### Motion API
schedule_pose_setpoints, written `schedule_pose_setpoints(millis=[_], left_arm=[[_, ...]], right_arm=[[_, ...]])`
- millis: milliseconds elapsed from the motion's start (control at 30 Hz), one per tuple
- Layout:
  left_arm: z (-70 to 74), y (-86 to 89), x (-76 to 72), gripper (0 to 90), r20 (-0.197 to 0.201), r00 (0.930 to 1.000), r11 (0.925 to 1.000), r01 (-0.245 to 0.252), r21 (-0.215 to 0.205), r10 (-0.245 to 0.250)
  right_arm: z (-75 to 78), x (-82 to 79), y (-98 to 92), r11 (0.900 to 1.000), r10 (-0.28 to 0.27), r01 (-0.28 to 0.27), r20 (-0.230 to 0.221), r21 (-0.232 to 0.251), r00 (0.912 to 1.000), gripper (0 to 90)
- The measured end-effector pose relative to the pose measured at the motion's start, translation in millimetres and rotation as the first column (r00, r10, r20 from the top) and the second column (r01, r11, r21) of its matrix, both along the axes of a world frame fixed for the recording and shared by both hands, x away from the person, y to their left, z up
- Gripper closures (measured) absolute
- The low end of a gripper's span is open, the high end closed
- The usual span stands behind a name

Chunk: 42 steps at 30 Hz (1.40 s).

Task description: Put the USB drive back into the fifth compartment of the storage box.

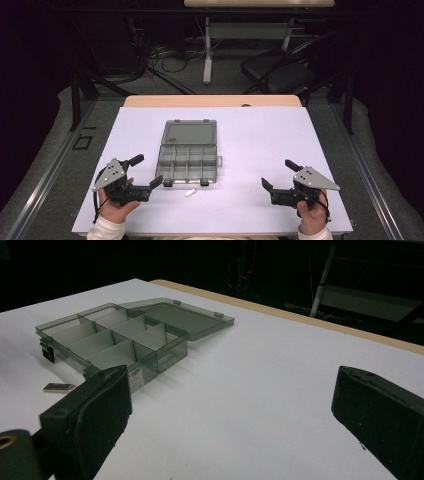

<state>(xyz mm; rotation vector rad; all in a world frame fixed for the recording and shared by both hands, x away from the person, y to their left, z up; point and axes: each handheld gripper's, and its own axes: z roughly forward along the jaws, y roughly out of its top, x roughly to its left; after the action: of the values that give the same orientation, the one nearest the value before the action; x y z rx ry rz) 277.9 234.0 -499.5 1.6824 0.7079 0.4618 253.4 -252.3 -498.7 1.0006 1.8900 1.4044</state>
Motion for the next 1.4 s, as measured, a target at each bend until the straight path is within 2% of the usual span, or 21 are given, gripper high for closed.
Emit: schedule_pose_setpoints(millis=[67, 400, 467, 667, 733, 767, 833, 1000, 1067, 1133, 1267, 1400], left_arm=[[0.4, -2.1, 0.1, 2.6, -0.004, 1.0000, 0.9998, 0.000, 0.021, 0.000], [1.5, -6.8, 0.5, 3.2, -0.032, 0.9995, 0.9994, 0.005, 0.034, -0.004], [2.9, -8.3, -0.8, 3.2, -0.050, 0.9987, 0.9984, 0.014, 0.055, -0.011], [6.2, -12.8, -5.2, 3.1, -0.069, 0.9972, 0.9963, 0.035, 0.079, -0.029], [6.8, -14.8, -6.2, 3.1, -0.081, 0.9960, 0.9952, 0.044, 0.087, -0.037], [7.2, -16.7, -6.2, 3.1, -0.100, 0.9941, 0.9937, 0.053, 0.099, -0.043], [6.9, -17.6, -6.1, 3.1, -0.100, 0.9941, 0.9936, 0.052, 0.100, -0.042], [5.2, -21.2, -4.3, 2.7, -0.130, 0.9904, 0.9930, 0.061, 0.101, -0.047], [4.5, -23.7, -3.0, 0.7, -0.156, 0.9861, 0.9920, 0.073, 0.103, -0.057], [4.4, -24.9, -2.7, 0.7, -0.159, 0.9858, 0.9919, 0.072, 0.104, -0.055], [5.1, -30.3, -0.1, 0.9, -0.194, 0.9788, 0.9915, 0.086, 0.097, -0.066], [5.2, -34.0, 1.4, 2.5, -0.203, 0.9771, 0.9897, 0.088, 0.113, -0.064]], right_arm=[[-0.7, 0.0, -1.0, 1.000, 0.001, -0.001, -0.003, 0.002, 1.0000, 2.6], [-4.2, 4.1, -2.5, 1.000, -0.004, 0.004, -0.026, 0.011, 0.9997, 2.8], [-4.8, 5.8, -3.3, 1.000, -0.004, 0.005, -0.035, 0.017, 0.9994, 3.2], [-5.4, 7.0, -1.3, 1.000, 0.001, -0.001, -0.039, 0.010, 0.9992, 3.5], [-5.5, 7.2, -0.9, 1.000, 0.002, -0.001, -0.038, 0.008, 0.9993, 3.5], [-5.7, 7.2, -0.2, 1.000, 0.003, -0.003, -0.043, 0.001, 0.9991, 3.5], [-5.9, 7.4, 0.3, 1.000, 0.002, -0.003, -0.043, -0.002, 0.9991, 3.7], [-7.2, 8.1, 1.1, 1.000, 0.000, 0.000, -0.048, -0.007, 0.9988, 3.9], [-7.5, 8.3, 0.9, 1.000, 0.002, -0.002, -0.053, -0.008, 0.9986, 3.9], [-7.8, 8.5, 0.9, 1.000, 0.002, -0.003, -0.055, -0.009, 0.9985, 4.0], [-8.4, 9.0, 0.7, 1.000, 0.003, -0.003, -0.061, -0.009, 0.9981, 4.5], [-8.8, 9.5, 1.3, 1.000, 0.002, -0.003, -0.063, -0.011, 0.9980, 4.8]])
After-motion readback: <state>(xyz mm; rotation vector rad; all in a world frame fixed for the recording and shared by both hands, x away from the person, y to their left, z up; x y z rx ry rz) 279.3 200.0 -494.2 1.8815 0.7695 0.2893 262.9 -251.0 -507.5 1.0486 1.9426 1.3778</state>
